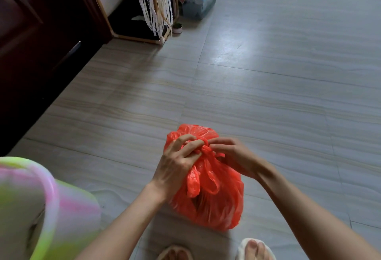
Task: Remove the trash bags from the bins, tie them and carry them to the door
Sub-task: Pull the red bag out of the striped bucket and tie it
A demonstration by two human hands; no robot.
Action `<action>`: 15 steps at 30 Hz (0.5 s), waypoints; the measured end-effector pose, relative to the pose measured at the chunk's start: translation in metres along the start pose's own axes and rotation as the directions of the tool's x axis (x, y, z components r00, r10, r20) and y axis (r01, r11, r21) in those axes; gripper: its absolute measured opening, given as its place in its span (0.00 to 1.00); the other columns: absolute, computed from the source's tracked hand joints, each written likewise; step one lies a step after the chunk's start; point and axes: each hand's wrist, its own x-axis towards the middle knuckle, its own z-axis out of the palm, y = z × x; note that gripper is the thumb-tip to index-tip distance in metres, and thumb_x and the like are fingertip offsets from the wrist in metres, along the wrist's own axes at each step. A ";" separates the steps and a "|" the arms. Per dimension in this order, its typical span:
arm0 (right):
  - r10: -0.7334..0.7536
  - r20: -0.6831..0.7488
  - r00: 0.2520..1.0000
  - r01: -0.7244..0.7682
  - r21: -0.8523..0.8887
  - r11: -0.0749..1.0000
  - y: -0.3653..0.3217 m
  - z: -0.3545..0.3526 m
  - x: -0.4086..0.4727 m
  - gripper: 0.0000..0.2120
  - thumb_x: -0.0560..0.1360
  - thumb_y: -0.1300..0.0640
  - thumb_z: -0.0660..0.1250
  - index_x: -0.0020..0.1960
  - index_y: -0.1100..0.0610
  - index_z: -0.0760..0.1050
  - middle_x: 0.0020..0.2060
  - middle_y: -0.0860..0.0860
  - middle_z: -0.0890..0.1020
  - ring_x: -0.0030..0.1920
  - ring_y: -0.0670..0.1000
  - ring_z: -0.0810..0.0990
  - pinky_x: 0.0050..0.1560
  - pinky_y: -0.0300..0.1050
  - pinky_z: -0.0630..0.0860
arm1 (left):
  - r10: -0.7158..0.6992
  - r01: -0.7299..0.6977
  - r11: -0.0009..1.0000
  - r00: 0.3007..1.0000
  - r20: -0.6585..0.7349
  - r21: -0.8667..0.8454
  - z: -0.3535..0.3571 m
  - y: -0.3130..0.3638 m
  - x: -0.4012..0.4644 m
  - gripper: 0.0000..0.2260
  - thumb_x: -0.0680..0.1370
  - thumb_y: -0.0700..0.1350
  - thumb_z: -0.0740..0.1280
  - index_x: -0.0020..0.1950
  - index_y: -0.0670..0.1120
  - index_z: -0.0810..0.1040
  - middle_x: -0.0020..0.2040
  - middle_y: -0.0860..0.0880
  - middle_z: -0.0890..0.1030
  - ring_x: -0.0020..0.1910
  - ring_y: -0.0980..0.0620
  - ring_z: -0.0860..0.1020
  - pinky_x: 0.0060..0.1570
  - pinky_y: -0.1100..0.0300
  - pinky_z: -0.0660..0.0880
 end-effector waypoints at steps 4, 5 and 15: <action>0.028 0.025 0.999 -0.026 -0.057 0.998 0.001 0.000 0.002 0.05 0.69 0.53 0.68 0.40 0.54 0.76 0.32 0.48 0.75 0.32 0.45 0.71 0.34 0.38 0.66 | -0.097 0.093 0.991 0.994 -0.042 -0.101 0.006 0.005 -0.004 0.10 0.75 0.40 0.62 0.43 0.39 0.83 0.49 0.45 0.83 0.52 0.49 0.73 0.49 0.56 0.73; 0.029 0.019 0.999 -0.028 -0.075 0.997 0.000 0.001 0.003 0.05 0.69 0.53 0.69 0.38 0.54 0.76 0.32 0.49 0.74 0.31 0.45 0.70 0.34 0.38 0.65 | -0.139 0.130 0.979 0.989 -0.047 -0.159 0.006 0.006 -0.005 0.10 0.74 0.39 0.62 0.43 0.38 0.83 0.49 0.44 0.83 0.52 0.50 0.73 0.48 0.56 0.74; -0.054 -0.225 0.973 0.028 -0.118 0.993 -0.007 0.012 0.012 0.13 0.75 0.65 0.62 0.33 0.55 0.70 0.30 0.50 0.71 0.27 0.43 0.70 0.28 0.34 0.65 | -0.361 0.307 0.789 0.933 0.002 -0.533 0.006 0.008 -0.010 0.07 0.70 0.43 0.68 0.48 0.47 0.80 0.55 0.50 0.73 0.55 0.58 0.74 0.56 0.62 0.73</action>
